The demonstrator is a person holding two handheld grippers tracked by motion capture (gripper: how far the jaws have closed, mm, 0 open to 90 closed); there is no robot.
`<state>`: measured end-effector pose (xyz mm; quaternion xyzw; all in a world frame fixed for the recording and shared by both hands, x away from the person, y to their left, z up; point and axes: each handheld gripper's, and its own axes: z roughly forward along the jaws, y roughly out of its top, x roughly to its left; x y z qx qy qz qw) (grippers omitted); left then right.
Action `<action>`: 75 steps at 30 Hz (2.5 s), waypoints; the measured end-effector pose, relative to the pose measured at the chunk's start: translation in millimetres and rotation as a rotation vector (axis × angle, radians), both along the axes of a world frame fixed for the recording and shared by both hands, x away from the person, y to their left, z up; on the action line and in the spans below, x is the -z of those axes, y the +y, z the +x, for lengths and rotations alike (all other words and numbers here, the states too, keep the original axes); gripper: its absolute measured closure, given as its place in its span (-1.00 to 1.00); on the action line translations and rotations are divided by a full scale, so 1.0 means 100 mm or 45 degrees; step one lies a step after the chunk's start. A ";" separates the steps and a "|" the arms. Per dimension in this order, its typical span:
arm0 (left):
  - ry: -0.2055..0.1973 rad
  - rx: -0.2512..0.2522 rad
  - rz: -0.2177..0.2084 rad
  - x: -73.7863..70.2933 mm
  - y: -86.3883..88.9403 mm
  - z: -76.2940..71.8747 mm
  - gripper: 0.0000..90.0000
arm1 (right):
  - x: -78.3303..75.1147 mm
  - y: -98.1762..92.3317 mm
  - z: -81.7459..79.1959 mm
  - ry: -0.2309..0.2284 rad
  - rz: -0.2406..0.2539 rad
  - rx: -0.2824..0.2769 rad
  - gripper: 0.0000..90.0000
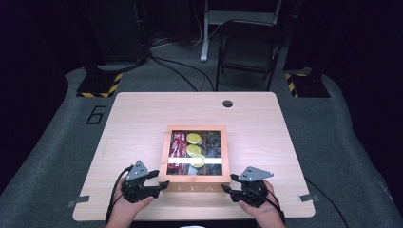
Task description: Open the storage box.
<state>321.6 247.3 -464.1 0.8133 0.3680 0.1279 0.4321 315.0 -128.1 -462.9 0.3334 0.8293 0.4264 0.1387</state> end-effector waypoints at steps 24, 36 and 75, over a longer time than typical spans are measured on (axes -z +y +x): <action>-0.007 0.036 0.093 0.07 -0.04 0.00 -0.14 | 0.10 0.01 0.08 0.053 -0.026 0.009 0.14; -0.022 0.039 0.133 0.06 -0.07 -0.01 -0.14 | 0.10 0.00 0.10 0.060 -0.018 -0.003 0.10; -0.089 -0.011 0.080 -0.14 -0.10 0.05 -0.13 | -0.13 0.03 0.15 0.094 0.087 0.039 0.16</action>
